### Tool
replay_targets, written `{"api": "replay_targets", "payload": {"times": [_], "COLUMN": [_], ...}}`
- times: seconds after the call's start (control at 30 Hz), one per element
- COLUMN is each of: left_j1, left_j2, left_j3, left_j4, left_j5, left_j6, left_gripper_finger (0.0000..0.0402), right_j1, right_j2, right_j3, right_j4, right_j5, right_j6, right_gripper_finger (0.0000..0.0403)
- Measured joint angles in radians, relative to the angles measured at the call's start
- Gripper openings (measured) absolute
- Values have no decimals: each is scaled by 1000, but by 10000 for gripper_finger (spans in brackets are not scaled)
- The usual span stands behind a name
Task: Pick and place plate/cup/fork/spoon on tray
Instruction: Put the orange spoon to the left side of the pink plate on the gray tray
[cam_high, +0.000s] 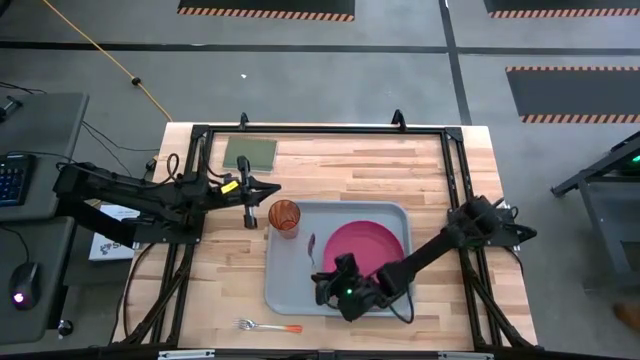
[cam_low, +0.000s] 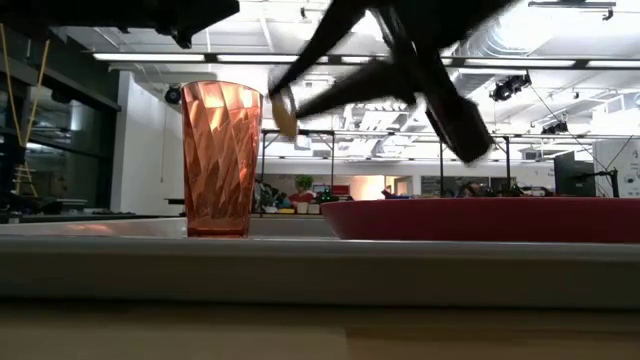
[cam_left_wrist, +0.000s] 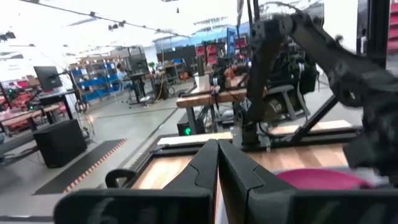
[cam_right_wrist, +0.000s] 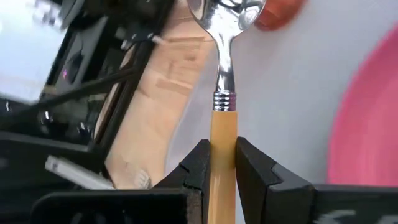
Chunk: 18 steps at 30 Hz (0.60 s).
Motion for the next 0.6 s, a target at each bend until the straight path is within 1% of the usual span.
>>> {"api": "replay_targets", "payload": {"times": [0.07, 0.17, 0.27, 0.43, 0.6], "left_j1": [0, 0, 0, 0, 0], "left_j2": [0, 0, 0, 0, 0], "left_j3": [0, 0, 0, 0, 0], "left_j4": [0, 1, 0, 0, -1], "left_j5": [0, 0, 0, 0, 0], "left_j6": [0, 0, 0, 1, 1], "left_gripper_finger": [3, 3, 3, 3, 3], "right_j1": [0, -15, -26, -26, -26], "right_j2": [28, 64, 71, 70, 70], "right_j3": [0, -1, -1, -1, -1], "right_j4": [13, 30, 43, 41, 34], "right_j5": [16, -17, -34, 32, 29], "right_j6": [77, 141, 145, 142, 152], "right_gripper_finger": [39, 39, 39, 39, 41]}}
